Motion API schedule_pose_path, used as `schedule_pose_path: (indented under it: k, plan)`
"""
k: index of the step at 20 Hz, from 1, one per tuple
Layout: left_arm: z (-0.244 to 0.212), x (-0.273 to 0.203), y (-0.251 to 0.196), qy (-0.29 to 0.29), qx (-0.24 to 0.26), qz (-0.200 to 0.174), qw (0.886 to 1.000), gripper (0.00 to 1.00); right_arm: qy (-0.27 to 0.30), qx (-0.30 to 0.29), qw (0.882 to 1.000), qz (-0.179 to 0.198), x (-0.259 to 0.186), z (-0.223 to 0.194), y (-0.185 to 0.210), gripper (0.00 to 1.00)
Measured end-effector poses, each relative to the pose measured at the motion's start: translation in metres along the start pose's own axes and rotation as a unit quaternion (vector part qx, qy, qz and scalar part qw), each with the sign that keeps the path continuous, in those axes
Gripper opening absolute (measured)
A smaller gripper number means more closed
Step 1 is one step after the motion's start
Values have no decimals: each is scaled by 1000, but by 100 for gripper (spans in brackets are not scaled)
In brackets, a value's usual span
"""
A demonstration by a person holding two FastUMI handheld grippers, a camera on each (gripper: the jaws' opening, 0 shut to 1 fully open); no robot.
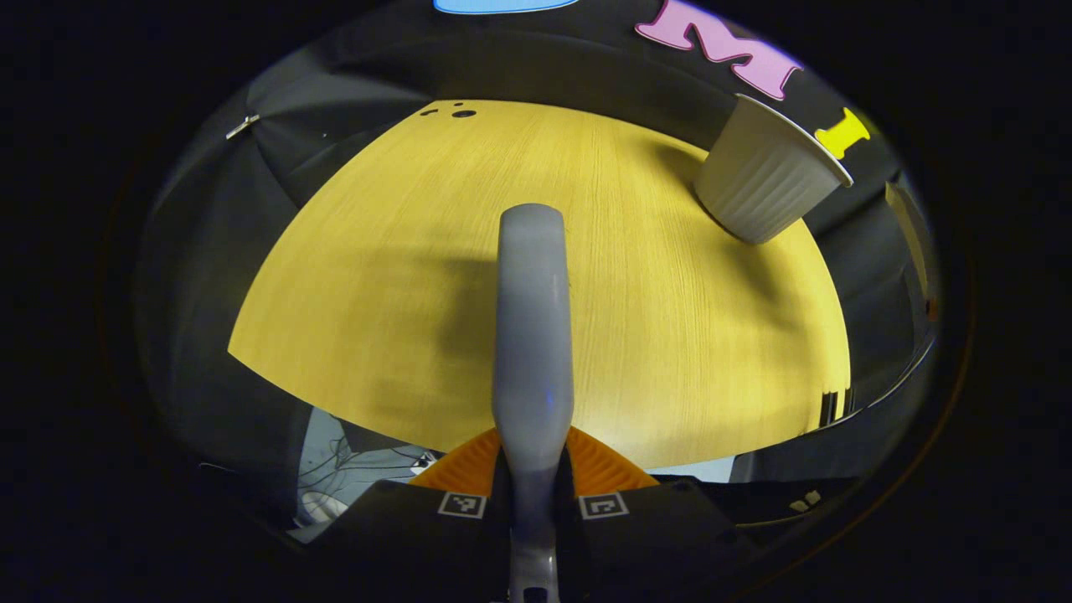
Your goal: Pick up the small broom and dustpan from the desktop, sweep the trash into the dustpan with the broom, and then empty the trash into the garbage bin.
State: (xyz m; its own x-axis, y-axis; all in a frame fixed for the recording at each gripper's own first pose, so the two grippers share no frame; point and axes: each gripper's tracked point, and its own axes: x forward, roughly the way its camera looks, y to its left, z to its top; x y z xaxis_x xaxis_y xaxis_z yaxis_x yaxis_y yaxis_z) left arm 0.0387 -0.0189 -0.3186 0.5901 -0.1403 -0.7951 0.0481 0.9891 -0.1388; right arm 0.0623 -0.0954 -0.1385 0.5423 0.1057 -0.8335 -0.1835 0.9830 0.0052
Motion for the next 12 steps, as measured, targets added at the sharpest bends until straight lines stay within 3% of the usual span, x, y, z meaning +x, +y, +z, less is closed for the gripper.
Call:
schedule_pose_path:
  k: [1, 4, 12]
  plan:
    - [2, -4, -2, 2, -5, -10, 1000, 29, -14, -2, 1000, -19, -1, 15, -10, 34]
    - [5, -12, 0, -1, -2, -29, 1000, 26, -50, 6, 996, -70, 4, 55, -31, 34]
    - [32, -47, 37, -31, 33, -67, 997, 29, -69, 43, 983, -162, 48, 116, -54, 34]
